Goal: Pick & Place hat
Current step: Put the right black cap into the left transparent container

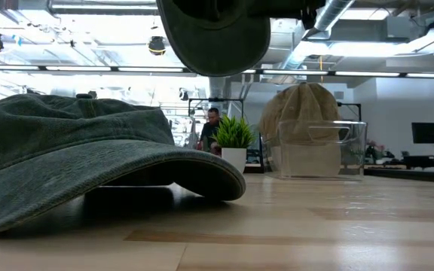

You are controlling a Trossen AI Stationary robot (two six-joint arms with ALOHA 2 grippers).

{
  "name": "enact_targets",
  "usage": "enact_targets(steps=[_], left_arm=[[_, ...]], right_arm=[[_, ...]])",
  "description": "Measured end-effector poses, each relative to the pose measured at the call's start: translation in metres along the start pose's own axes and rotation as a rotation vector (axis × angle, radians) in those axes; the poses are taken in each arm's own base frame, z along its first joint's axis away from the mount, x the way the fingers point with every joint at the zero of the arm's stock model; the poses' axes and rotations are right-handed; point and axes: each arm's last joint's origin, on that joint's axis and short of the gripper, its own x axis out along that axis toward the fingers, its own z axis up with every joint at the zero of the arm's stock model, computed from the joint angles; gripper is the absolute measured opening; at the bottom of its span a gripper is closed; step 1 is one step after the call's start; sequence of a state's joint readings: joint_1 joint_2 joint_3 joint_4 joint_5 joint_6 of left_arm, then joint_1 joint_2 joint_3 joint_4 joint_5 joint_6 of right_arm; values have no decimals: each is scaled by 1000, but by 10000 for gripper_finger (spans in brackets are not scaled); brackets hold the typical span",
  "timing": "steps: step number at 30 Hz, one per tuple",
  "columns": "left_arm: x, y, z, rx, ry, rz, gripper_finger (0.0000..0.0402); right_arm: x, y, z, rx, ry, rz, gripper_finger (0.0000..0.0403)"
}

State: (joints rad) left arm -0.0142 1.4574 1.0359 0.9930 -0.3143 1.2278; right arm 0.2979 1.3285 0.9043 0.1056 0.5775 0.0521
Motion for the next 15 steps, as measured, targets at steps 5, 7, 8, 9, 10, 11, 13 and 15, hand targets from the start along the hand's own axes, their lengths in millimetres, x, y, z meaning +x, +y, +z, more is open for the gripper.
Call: enact_targets(steps=[5, 7, 8, 9, 10, 11, 13, 15], left_arm=[[-5, -6, 9, -14, 73, -10, 106], [-6, -8, 14, -9, 77, -13, 106], [-7, -8, 16, 1, 74, -16, 106], [-8, -7, 18, 10, 68, -19, 106], [-9, -6, 20, 14, 61, -15, 106], [-10, -5, 21, 17, 55, -12, 106], [-10, -1, 23, 14, 51, -4, 106], [-11, 4, 23, 7, 56, 9, 106]], right_arm=[[2, -3, 0, 2, 3, -9, 0], [3, -4, 0, 4, 4, -14, 0], [3, -5, 0, 4, 4, -16, 0], [3, -5, 0, 5, 4, -17, 0], [3, -5, 0, 5, 4, -17, 0], [3, -6, 0, 5, 4, -19, 0], [4, -7, 0, 11, 4, -22, 0], [4, -7, 0, 14, 5, -26, 0]])
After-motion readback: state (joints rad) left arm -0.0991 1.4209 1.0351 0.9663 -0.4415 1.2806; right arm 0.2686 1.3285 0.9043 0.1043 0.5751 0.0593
